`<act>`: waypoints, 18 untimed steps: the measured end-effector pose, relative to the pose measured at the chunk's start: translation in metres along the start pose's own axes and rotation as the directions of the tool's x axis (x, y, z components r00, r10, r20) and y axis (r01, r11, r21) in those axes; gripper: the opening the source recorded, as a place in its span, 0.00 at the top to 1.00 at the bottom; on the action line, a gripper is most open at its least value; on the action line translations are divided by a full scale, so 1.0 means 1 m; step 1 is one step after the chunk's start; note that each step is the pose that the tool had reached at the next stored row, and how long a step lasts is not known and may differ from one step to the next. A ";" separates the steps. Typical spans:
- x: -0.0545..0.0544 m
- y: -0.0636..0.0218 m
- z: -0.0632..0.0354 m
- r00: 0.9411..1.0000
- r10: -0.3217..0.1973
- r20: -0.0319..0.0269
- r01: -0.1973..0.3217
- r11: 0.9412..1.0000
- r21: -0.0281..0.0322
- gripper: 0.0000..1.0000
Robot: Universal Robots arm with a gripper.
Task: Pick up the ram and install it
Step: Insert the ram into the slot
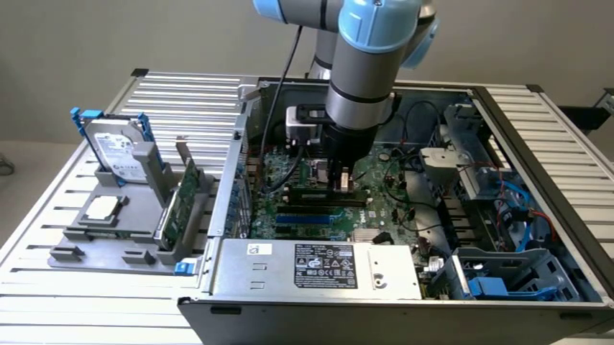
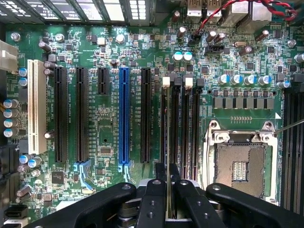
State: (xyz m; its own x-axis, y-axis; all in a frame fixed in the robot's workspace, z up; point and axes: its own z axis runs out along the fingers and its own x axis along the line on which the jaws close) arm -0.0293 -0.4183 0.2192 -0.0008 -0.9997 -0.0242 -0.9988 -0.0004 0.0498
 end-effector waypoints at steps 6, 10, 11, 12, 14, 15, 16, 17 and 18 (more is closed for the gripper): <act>0.000 0.0000 0.0012 1.000 0.000 0.000 0.000 1.000 -0.003 0.86; 0.000 0.0000 0.0014 1.000 0.000 0.000 0.000 1.000 -0.004 0.85; 0.000 -0.0001 0.0013 1.000 0.000 0.000 0.000 1.000 -0.004 0.73; 0.000 0.0000 0.0001 1.000 0.000 0.000 0.000 1.000 -0.005 0.73; 0.000 0.0002 -0.0052 1.000 0.000 0.000 0.000 1.000 -0.007 0.66; -0.001 0.0004 -0.0084 1.000 0.000 0.000 0.000 1.000 -0.008 0.66; -0.001 0.0006 -0.0116 1.000 0.000 0.000 0.000 1.000 -0.009 0.66; -0.001 0.0008 -0.0149 1.000 0.000 0.000 0.000 1.000 -0.010 0.66; -0.001 0.0009 -0.0184 1.000 0.000 0.000 0.000 1.000 -0.011 0.66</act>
State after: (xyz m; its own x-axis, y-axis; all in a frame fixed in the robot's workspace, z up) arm -0.0293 -0.4180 0.2376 -0.0011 -0.9997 -0.0241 -0.9981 -0.0004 0.0610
